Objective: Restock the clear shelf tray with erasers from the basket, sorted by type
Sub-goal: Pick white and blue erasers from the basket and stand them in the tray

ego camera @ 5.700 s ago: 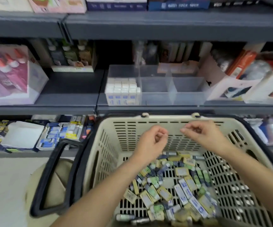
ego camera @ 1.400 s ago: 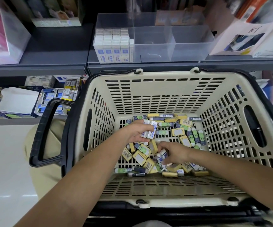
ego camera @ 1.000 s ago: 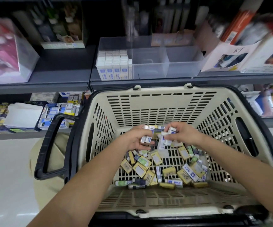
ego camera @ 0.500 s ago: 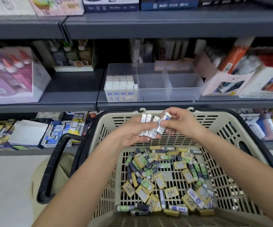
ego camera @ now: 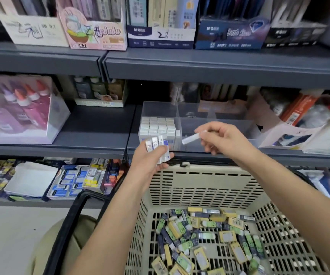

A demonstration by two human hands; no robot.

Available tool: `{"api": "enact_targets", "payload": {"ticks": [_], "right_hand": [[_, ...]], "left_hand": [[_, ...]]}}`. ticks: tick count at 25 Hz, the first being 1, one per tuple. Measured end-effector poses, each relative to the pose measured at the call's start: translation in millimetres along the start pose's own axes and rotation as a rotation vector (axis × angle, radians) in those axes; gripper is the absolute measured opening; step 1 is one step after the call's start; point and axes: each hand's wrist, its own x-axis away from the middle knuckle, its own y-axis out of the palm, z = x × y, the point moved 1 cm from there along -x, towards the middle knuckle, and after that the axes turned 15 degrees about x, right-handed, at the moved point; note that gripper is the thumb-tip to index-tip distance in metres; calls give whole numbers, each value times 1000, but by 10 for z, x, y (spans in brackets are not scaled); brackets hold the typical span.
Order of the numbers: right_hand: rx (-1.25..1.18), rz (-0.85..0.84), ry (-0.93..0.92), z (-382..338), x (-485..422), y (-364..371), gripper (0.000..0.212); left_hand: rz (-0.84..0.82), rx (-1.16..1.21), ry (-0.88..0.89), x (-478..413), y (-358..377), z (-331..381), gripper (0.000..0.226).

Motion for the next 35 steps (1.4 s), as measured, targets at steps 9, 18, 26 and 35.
{"api": "enact_targets", "payload": {"ticks": [9,18,26,35], "right_hand": [[297,244,30,-70,-659,119,9],[665,15,-11,-135,-843,278,15],[777,40,-137,-158,-705,355,31],[344,-112,-131,-274,-316,310,11]], "left_hand": [[42,-29,65,-142,-69,-24,20],[26,-13,47,-120,-51,9,18],[-27,32,10,-84,-54,14,18],[-151,-39,-7,-38,17,-32,20]]}}
